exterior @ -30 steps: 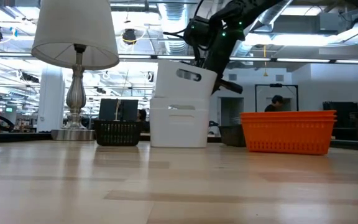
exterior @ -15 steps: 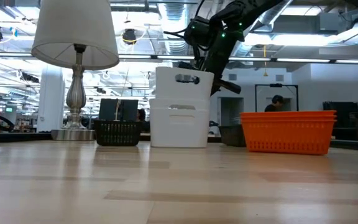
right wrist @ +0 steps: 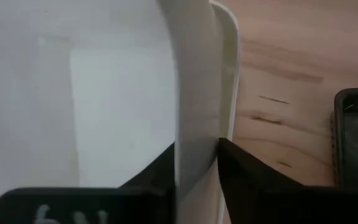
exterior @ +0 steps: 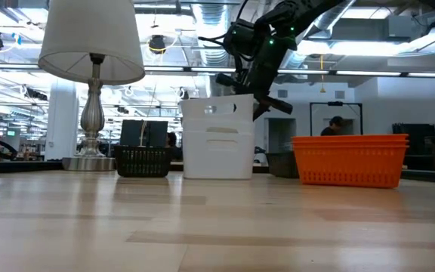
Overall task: Stack baskets by color
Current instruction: Stack the bottom white bin on the white bins, then stack the bottom black bin on the top right black bin
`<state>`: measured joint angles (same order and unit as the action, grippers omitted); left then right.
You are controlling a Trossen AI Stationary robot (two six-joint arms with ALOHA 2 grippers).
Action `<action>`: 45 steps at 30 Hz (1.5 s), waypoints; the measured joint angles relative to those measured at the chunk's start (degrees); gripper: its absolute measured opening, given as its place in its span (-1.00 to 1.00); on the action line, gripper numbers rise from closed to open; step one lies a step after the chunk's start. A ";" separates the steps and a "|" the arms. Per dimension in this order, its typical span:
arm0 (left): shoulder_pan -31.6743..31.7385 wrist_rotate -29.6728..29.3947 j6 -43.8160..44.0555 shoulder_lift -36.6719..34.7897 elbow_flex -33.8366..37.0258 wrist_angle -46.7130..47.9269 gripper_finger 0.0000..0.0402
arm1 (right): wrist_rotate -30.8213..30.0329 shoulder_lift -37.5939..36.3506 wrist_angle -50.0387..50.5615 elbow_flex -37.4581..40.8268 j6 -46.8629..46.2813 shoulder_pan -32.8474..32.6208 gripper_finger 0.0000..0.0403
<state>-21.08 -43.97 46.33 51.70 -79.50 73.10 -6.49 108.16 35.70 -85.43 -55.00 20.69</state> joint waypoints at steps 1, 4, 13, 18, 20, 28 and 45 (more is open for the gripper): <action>0.00 0.00 0.00 0.00 0.00 0.06 0.18 | 0.01 0.00 -0.13 0.00 0.01 0.02 -0.38; 0.00 0.00 0.00 0.00 0.00 0.32 0.18 | 0.03 -0.02 -0.21 0.00 0.04 0.04 -0.25; 0.00 0.04 0.00 0.00 0.00 1.00 0.18 | 4.03 -0.39 1.24 0.00 3.90 0.97 0.05; 0.00 1.33 0.00 -0.02 0.00 1.04 0.18 | 7.37 -3.13 5.51 0.00 6.90 3.04 0.14; 0.00 1.70 0.00 0.00 0.00 1.35 0.18 | 7.92 -5.22 8.16 0.00 7.89 3.62 0.14; 0.00 3.43 0.00 -0.02 -0.01 1.76 0.18 | 9.43 -18.78 36.76 0.00 16.91 -1.31 0.10; -0.01 4.06 -0.02 0.00 -0.02 2.06 0.18 | 6.92 -43.00 31.49 34.42 -21.73 -44.78 0.08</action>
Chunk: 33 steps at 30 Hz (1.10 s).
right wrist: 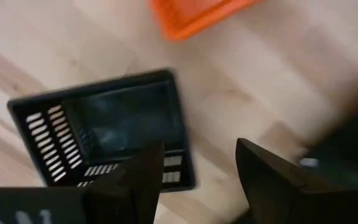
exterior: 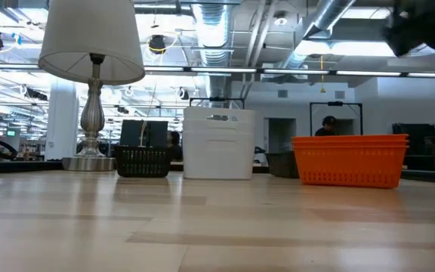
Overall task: Stack baskets by color
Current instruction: Stack the bottom black bin on the top right black bin
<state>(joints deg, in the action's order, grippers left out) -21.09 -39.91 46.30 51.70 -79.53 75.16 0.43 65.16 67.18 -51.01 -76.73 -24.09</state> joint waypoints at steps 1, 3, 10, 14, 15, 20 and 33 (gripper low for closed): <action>-0.01 -0.09 0.00 0.00 0.01 -0.01 0.18 | 0.24 -0.19 -2.88 1.84 -1.38 -1.54 0.08; 0.01 -0.43 0.00 0.00 0.00 0.00 0.18 | 0.24 -0.27 -8.95 5.16 -2.79 -3.82 0.08; 0.00 -1.26 0.52 0.00 0.00 -0.01 0.18 | 0.20 3.39 -14.06 11.20 -4.87 -6.32 0.08; -0.01 -1.31 0.87 0.02 0.00 -0.01 0.18 | 0.22 5.69 -14.62 11.98 -2.12 -6.26 0.07; -0.01 -1.30 1.08 0.02 0.00 -0.01 0.18 | 0.46 6.12 -15.22 11.98 -0.80 -6.22 0.07; 0.00 -1.37 1.46 0.00 0.00 -0.01 0.18 | 3.40 9.42 -17.66 11.96 3.89 -5.35 -0.20; 0.01 -1.28 1.53 0.00 0.00 -0.01 0.18 | 9.56 7.91 -17.55 5.44 7.82 -4.12 -0.96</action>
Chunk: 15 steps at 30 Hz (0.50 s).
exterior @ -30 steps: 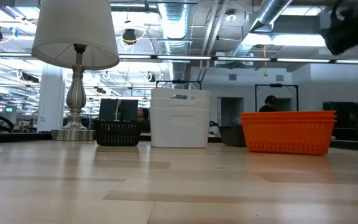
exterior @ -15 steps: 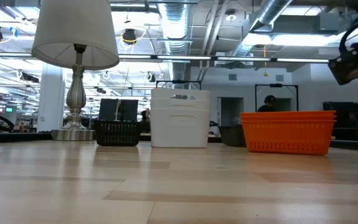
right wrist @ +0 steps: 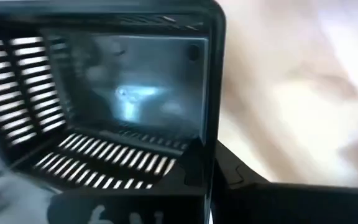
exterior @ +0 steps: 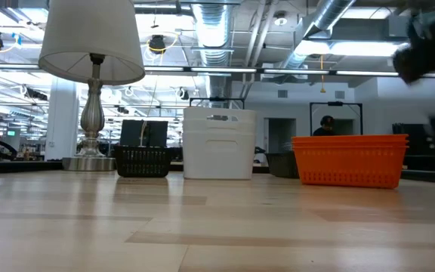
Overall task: Stack baskets by color
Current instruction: Stack the bottom black bin on the top right black bin
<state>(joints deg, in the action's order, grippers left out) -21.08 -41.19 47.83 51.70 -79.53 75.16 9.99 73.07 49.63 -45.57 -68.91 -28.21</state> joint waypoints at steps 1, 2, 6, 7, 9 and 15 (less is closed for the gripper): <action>-0.02 0.08 0.02 0.02 0.00 0.00 0.18 | 0.28 -1.23 -0.15 -1.59 0.13 0.49 -0.95; 0.00 0.16 0.02 0.02 0.00 0.00 0.18 | 0.28 -2.61 -0.07 -3.16 0.38 1.01 -0.95; 0.00 0.19 0.02 0.02 0.00 0.01 0.18 | -2.82 -7.92 3.73 -9.56 2.14 5.79 -0.97; 0.00 0.19 0.02 0.02 0.00 0.00 0.18 | -4.65 -9.22 5.32 -11.11 2.57 7.73 -0.97; 0.00 0.07 0.02 0.02 0.00 0.02 0.18 | -8.76 -11.38 9.49 -13.63 3.94 12.55 -0.97; 0.00 -0.13 0.00 0.02 0.00 0.04 0.18 | -14.65 -15.36 14.67 -16.01 16.49 34.81 -0.97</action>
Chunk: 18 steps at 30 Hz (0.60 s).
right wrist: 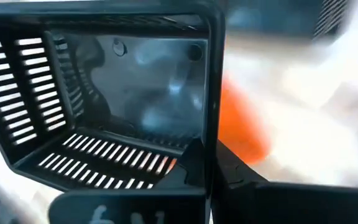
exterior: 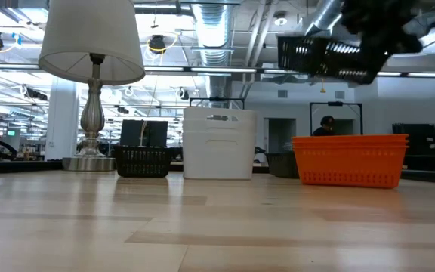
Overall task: Stack baskets by color
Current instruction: Stack the bottom black bin on the top right black bin
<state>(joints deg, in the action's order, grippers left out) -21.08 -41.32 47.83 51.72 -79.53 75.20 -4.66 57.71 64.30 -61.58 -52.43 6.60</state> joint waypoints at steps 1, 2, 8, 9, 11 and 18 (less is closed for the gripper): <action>0.00 -0.02 -0.02 -0.02 0.00 0.02 0.18 | 0.36 -0.10 -0.37 0.02 3.58 4.36 -0.97; 0.00 -0.06 -0.04 -0.02 0.00 0.10 0.18 | 1.33 0.07 -1.04 0.01 7.26 8.66 -0.97; 0.02 -1.03 -0.02 -0.02 0.00 0.50 0.18 | 14.25 6.20 -6.26 0.02 29.07 32.30 -0.97; 0.00 -1.11 -0.02 0.00 0.00 0.50 0.18 | 16.66 7.93 -7.33 0.02 32.11 35.13 -0.97; 0.00 -1.16 -0.02 -0.02 0.00 0.50 0.18 | 20.11 11.50 -8.93 0.02 36.83 39.87 -0.97; 0.00 -1.20 0.11 0.00 0.00 0.48 0.18 | 23.78 24.06 -12.15 0.04 48.01 47.07 -0.97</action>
<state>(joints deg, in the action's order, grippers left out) -21.08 -42.52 47.94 51.72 -79.53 75.68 19.11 81.77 52.15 -61.54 -4.42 53.66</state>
